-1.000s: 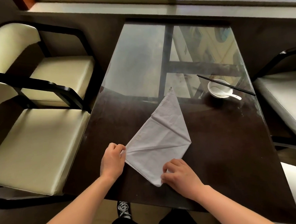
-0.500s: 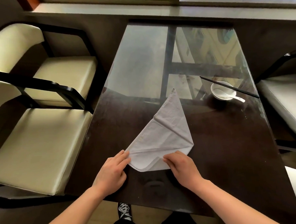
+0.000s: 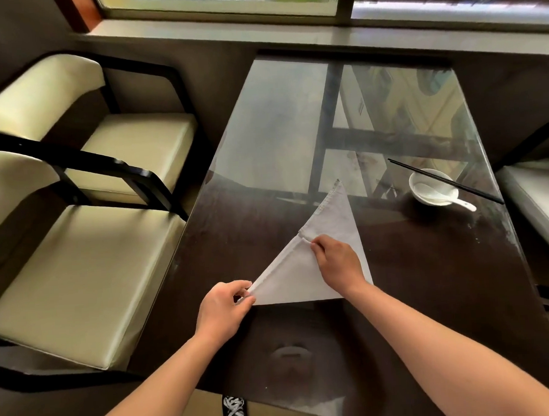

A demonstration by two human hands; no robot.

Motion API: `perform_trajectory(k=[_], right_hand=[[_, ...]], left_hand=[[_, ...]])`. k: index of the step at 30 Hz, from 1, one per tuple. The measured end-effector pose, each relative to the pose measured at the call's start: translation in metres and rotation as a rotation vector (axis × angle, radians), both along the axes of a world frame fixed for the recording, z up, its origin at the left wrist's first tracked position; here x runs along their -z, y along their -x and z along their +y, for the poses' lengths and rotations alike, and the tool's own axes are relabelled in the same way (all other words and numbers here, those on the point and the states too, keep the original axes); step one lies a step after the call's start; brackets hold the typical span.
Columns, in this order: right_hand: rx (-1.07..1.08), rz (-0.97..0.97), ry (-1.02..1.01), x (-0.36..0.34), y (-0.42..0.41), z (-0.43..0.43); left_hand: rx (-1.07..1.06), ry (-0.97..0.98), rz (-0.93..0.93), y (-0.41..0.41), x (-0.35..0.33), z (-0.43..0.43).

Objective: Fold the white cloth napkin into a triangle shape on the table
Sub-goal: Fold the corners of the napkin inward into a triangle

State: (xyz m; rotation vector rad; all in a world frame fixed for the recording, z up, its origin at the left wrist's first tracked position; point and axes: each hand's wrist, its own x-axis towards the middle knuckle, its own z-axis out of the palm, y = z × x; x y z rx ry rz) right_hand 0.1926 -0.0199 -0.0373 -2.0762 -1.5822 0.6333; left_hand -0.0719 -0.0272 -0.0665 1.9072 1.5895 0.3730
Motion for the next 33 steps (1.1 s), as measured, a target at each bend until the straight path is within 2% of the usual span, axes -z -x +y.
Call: perform_trajectory(k=[7,13,19,24,28,33], right_hand=[[-0.006,-0.071,0.12,0.012,-0.005,0.028],[-0.019,0.047,0.144,0.012,-0.006,0.032],[-0.014,-0.004,0.096,0.017,-0.004,0.038],[-0.053,-0.172,0.064,0.02,0.0,0.044],[-0.057,-0.19,0.034,0.027,0.0,0.043],[-0.093,-0.217,-0.139,0.034,-0.007,0.027]], left_hand=[[-0.087,0.036,0.032,-0.008,0.001,0.01],[-0.135,0.028,0.043,-0.013,0.0,0.01],[-0.117,-0.021,0.079,-0.018,0.001,0.005],[-0.142,-0.022,0.103,-0.023,-0.003,0.003],[-0.165,-0.033,0.167,-0.024,-0.004,0.002],[-0.199,-0.034,0.217,-0.029,-0.004,-0.001]])
